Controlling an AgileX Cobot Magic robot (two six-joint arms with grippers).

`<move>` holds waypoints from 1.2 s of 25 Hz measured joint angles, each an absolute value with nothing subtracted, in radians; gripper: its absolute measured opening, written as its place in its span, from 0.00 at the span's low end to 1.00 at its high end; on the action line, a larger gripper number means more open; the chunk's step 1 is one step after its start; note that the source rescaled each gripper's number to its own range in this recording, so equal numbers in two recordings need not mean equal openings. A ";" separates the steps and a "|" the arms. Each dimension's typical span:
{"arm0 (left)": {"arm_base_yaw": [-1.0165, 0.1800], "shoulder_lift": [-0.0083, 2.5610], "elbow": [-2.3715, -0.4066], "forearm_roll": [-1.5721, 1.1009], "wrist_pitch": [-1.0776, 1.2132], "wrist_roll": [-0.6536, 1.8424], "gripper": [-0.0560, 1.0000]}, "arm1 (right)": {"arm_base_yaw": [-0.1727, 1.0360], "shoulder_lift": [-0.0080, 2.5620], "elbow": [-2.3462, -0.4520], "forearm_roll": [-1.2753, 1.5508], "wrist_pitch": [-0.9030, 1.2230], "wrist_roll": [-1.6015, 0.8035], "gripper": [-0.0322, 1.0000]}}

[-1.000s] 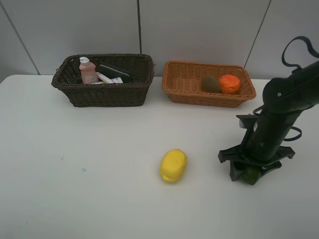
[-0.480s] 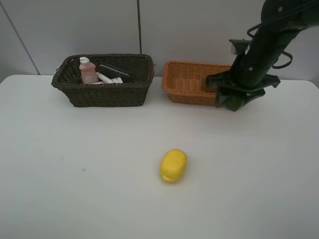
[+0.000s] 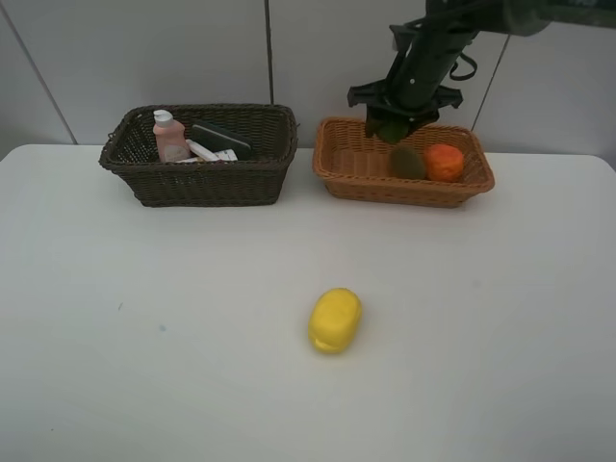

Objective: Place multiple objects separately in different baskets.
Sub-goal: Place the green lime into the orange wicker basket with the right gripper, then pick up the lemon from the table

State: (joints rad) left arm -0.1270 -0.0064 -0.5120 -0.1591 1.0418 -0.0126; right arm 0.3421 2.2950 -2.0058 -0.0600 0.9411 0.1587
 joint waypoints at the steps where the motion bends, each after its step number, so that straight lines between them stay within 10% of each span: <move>1: -0.127 -0.006 -0.512 -0.159 1.042 -0.013 1.00 | 0.342 2.320 -2.036 -0.063 0.945 0.159 0.07; 3: -0.127 -0.006 -0.512 -0.159 1.042 -0.013 1.00 | 0.342 2.356 -2.073 -0.066 0.951 0.143 0.22; 6: -0.127 -0.006 -0.512 -0.159 1.042 -0.013 1.00 | 0.342 2.380 -2.081 -0.066 0.961 0.115 0.81; 9: -0.127 -0.006 -0.512 -0.159 1.042 -0.013 1.00 | 0.342 2.382 -2.084 -0.066 0.976 0.108 0.95; 30: -0.127 -0.006 -0.512 -0.171 1.041 -0.013 1.00 | 0.365 2.096 -1.897 0.143 1.212 0.129 1.00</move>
State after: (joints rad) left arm -0.1270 -0.0064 -0.5120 -0.1710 1.0409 -0.0126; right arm 0.3650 2.0962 -1.8969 0.1430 1.2124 0.1292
